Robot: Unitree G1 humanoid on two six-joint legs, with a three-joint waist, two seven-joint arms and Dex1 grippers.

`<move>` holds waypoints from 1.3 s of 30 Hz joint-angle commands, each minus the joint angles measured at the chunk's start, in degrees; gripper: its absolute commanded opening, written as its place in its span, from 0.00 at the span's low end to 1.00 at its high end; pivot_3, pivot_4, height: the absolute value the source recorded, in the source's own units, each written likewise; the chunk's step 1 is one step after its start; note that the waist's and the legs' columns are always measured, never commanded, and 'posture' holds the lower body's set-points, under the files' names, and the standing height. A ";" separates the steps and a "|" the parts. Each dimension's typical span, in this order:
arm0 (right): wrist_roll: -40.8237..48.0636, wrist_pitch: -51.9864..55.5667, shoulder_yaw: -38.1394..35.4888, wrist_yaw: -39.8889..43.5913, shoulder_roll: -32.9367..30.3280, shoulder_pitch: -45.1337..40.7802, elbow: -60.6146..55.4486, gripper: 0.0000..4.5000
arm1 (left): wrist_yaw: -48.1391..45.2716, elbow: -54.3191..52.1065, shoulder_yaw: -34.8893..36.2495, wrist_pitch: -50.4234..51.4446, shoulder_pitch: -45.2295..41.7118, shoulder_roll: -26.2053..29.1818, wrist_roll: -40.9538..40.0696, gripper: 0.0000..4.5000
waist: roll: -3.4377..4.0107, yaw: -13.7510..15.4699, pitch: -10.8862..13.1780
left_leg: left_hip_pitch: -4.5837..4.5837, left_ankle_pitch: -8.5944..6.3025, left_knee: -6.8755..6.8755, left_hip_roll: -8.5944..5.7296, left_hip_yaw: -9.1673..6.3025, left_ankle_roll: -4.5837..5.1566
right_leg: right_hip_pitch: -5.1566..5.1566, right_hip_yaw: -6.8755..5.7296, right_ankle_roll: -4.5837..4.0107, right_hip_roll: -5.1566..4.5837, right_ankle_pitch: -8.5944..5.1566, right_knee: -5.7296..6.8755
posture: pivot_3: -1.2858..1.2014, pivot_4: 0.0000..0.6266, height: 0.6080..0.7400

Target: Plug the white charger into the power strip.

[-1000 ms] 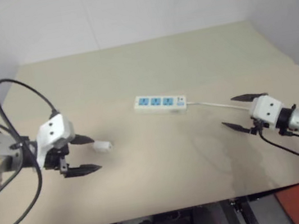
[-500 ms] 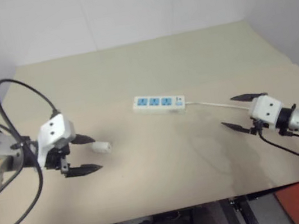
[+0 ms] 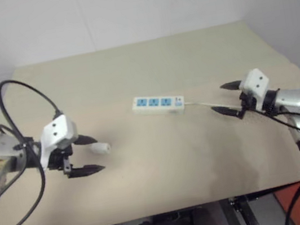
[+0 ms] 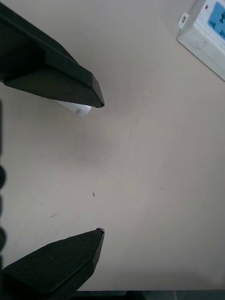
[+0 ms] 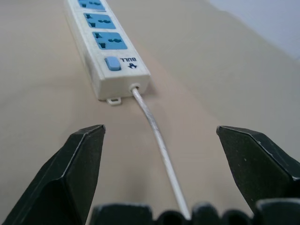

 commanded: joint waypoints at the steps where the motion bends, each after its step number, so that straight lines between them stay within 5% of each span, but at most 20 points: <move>1: -1.41 0.41 0.86 0.57 3.28 -7.06 11.84 1.00 | 0.83 -2.16 0.47 -0.13 -0.66 -0.35 -0.23 1.00 | 0.00 -0.09 0.00 | -0.02 0.02 -0.01 0.01 0.01 -0.03 | -0.03 0.01 -0.02 0.00 0.02 -0.05 | 0.52 0.24 1.00; 8: -7.62 -2.26 4.05 -1.69 7.72 -14.64 26.88 1.00 | 1.84 -4.05 1.18 1.30 0.28 -0.13 -0.94 1.00 | 0.01 -0.14 0.00 | -0.13 0.02 -0.02 0.21 0.06 -0.38 | -0.16 0.00 -0.04 0.19 0.05 0.11 | 0.52 0.24 1.00; 11: -9.50 -1.32 4.83 -2.55 8.59 -15.84 29.75 0.88 | 2.12 -4.74 1.92 1.64 1.45 0.11 -1.16 1.00 | 0.01 -0.17 0.00 | -0.15 0.00 -0.01 0.21 0.07 -0.41 | -0.17 0.01 -0.04 0.19 0.05 0.10 | 0.52 0.24 1.00; 23: -12.29 -5.50 5.47 -2.91 8.80 -15.04 29.99 0.00 | 2.59 -4.70 1.32 1.23 1.48 -0.14 -0.51 1.00 | 0.01 -0.52 -0.01 | -0.10 -0.02 0.01 0.25 0.09 -0.41 | -0.15 0.01 -0.06 0.23 0.07 0.14 | 0.52 0.24 1.00; 28: -8.74 -6.95 3.75 2.53 8.07 -10.77 21.43 0.00 | 2.42 -4.46 0.79 0.89 1.07 -0.47 -0.44 1.00 | 0.01 -1.02 -0.01 | -0.11 -0.04 0.00 0.28 0.08 -0.40 | -0.15 -0.01 -0.06 0.24 0.07 0.14 | 0.52 0.24 1.00; 39: 0.99 11.61 -1.07 1.39 1.57 19.80 -31.68 0.00 | 2.22 -4.05 -0.37 0.42 0.61 -0.96 -0.18 1.00 | 0.01 -0.84 -0.01 | -0.18 -0.19 0.04 0.30 0.14 -0.23 | -0.34 0.00 -0.05 0.26 0.07 0.24 | 0.52 0.24 1.00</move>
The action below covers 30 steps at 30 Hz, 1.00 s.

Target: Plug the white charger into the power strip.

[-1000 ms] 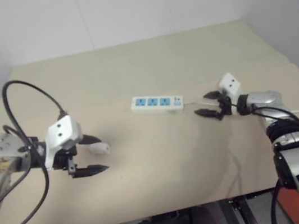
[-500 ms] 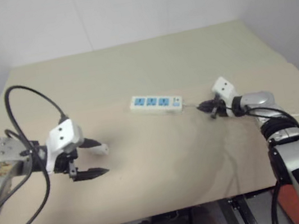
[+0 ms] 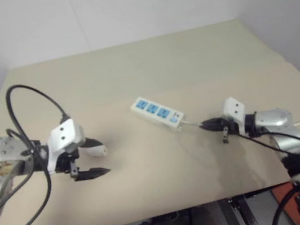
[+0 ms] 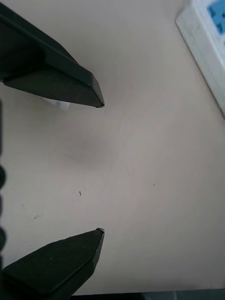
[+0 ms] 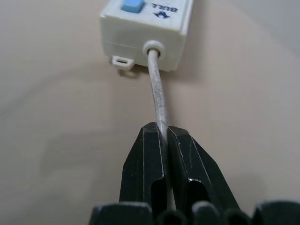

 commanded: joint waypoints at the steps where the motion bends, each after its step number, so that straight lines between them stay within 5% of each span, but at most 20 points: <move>1: 2.96 5.21 -3.02 -2.88 -1.43 5.47 -12.27 0.00 | -0.31 -0.19 0.09 -1.11 -1.03 -0.10 0.24 1.00 | 0.00 0.00 0.00 | 0.04 -0.07 0.01 0.02 0.03 0.12 | 0.00 0.01 0.00 0.00 0.00 0.00 | 0.52 0.24 1.00; 6: 2.45 7.45 -3.61 -8.19 -0.06 10.99 -16.98 0.00 | -1.14 1.44 -2.12 -2.24 -3.21 -0.87 1.16 1.00 | -0.01 0.68 -0.01 | 0.14 -0.12 0.04 0.06 0.18 0.13 | -0.02 0.02 -0.04 0.01 0.02 -0.06 | 0.52 0.24 1.00; 19: 10.33 8.61 -7.68 -14.48 5.29 17.65 -24.94 1.00 | -2.68 4.02 -4.04 -4.01 -5.76 -1.64 2.75 1.00 | -0.02 1.16 -0.01 | 0.14 -0.14 0.05 0.12 0.28 0.14 | -0.04 0.00 -0.11 0.01 0.07 -0.09 | 0.52 0.24 1.00; 23: 14.32 10.03 -6.89 -15.46 8.63 19.75 -28.45 1.00 | -2.78 4.27 -4.01 -4.31 -5.74 -1.54 2.90 1.00 | -0.02 1.12 -0.01 | 0.15 -0.14 0.05 0.13 0.28 0.14 | -0.04 0.00 -0.11 0.02 0.07 -0.08 | 0.52 0.24 1.00; 30: 6.46 4.00 -0.48 -21.30 13.98 16.53 -24.86 1.00 | -3.23 4.82 -4.56 -4.59 -6.60 -1.79 3.23 1.00 | -0.03 0.98 -0.02 | 0.17 -0.13 0.06 0.13 0.33 0.13 | -0.09 0.01 -0.11 0.03 0.07 -0.04 | 0.52 0.24 1.00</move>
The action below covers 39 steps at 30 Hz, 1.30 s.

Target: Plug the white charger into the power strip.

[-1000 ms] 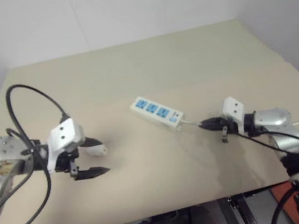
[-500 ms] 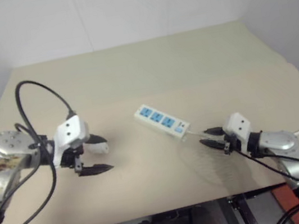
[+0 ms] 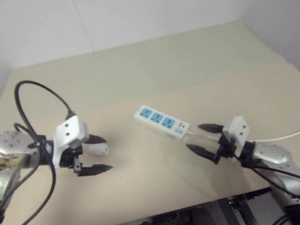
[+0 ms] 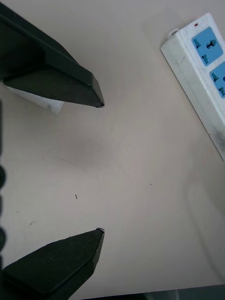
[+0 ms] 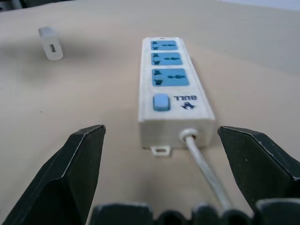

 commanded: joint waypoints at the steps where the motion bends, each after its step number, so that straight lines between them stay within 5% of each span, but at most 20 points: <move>1: -2.31 -4.88 1.12 -2.03 1.77 -2.95 2.12 1.00 | -0.61 0.25 0.11 -1.11 -1.50 -0.01 0.69 1.00 | 0.00 0.00 0.00 | 0.00 0.00 0.00 0.00 0.01 0.00 | 0.00 0.00 -0.01 0.00 0.01 0.00 | 0.52 0.24 1.00; 32: -3.89 -6.35 4.67 1.13 5.13 -15.09 22.07 1.00 | 2.67 -4.88 4.33 1.96 5.62 0.08 -1.21 1.00 | -0.02 -0.18 -0.02 | -0.05 -0.01 -0.02 0.07 0.15 -0.04 | -0.22 0.02 -0.07 0.01 0.05 0.04 | 0.52 0.24 1.00; 37: -4.11 -6.58 4.71 0.99 5.13 -14.56 22.36 0.76 | 2.83 -4.64 3.96 1.84 5.65 -0.25 -0.82 1.00 | -0.08 -0.16 -0.07 | -0.04 -0.01 -0.02 0.08 0.15 -0.04 | -0.21 0.02 -0.10 0.02 0.07 0.05 | 0.52 0.24 1.00; 39: -4.53 -6.93 4.97 0.79 5.21 -14.28 22.23 0.76 | 2.81 -4.55 3.69 1.85 5.32 -0.40 -0.82 1.00 | -0.09 -0.17 -0.08 | -0.04 -0.01 -0.02 0.08 0.15 -0.04 | -0.21 0.02 -0.10 0.02 0.07 0.04 | 0.52 0.24 1.00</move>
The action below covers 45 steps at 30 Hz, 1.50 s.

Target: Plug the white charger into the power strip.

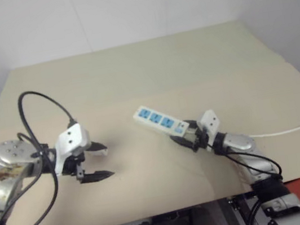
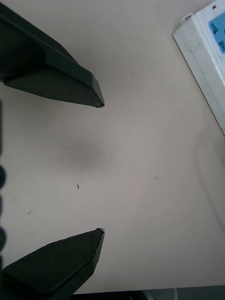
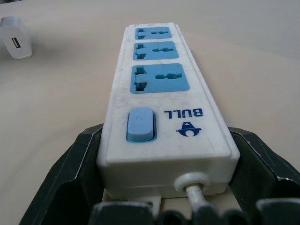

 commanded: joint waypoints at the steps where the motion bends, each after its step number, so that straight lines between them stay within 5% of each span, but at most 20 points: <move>1: -0.67 -1.63 0.30 -0.27 0.01 0.65 -0.57 0.76 | 0.04 -0.93 1.31 -0.40 -0.57 0.35 -0.37 1.00 | 0.00 -0.01 0.00 | 0.00 0.00 0.00 0.00 0.00 0.00 | 0.00 0.00 0.00 0.00 0.00 0.00 | 0.52 0.24 1.00; 10: -0.15 -5.72 -0.34 5.51 -5.15 2.76 -2.87 0.76 | -0.44 0.96 0.04 -3.17 -2.83 -0.41 1.24 1.00 | -0.02 0.14 -0.01 | -0.01 -0.02 0.00 0.00 0.02 -0.01 | 0.00 -0.01 0.00 0.00 0.00 -0.02 | 0.52 0.24 1.00; 16: 10.47 -4.92 -1.73 25.24 -14.99 6.39 -5.42 0.76 | -2.38 4.69 -0.78 -5.72 -4.51 0.67 3.20 1.00 | -0.03 0.37 -0.02 | 0.00 -0.04 0.00 0.01 0.03 0.04 | 0.05 -0.05 0.01 0.00 0.00 -0.06 | 0.52 0.24 1.00; 21: 11.66 -5.30 1.51 33.94 -16.16 4.60 -4.60 0.76 | -6.17 8.10 -4.43 -9.81 -8.08 1.55 7.12 1.00 | -0.05 -0.18 -0.01 | 0.05 -0.05 0.02 0.08 0.24 0.06 | 0.03 -0.02 -0.01 0.01 0.01 -0.03 | 0.52 0.24 1.00; 29: 3.13 -5.30 9.39 33.93 -11.04 -5.02 4.28 0.76 | -20.32 19.62 -19.46 -22.85 -25.94 1.75 23.06 1.00 | -0.10 0.13 -0.05 | 0.03 -0.01 0.15 0.10 0.71 -0.01 | 0.03 -0.04 -0.14 0.24 0.27 -0.06 | 0.52 0.24 1.00; 36: 0.07 -6.77 10.51 31.47 -8.01 -5.51 8.46 0.76 | -22.07 29.95 -34.97 -24.98 -37.40 -1.38 28.57 1.00 | -0.33 -0.26 -0.22 | 0.05 -0.02 0.19 0.15 0.64 0.02 | 0.02 -0.06 -0.13 0.27 0.28 0.01 | 0.52 0.24 1.00; 45: -0.65 -5.68 9.85 27.51 -8.86 -2.03 5.35 0.76 | -22.07 41.27 -41.49 -28.37 -44.99 -10.63 37.15 1.00 | -0.55 -0.09 -0.36 | 0.10 -0.03 0.42 0.15 0.56 0.02 | 0.08 -0.06 -0.08 0.29 0.32 0.04 | 0.52 0.24 1.00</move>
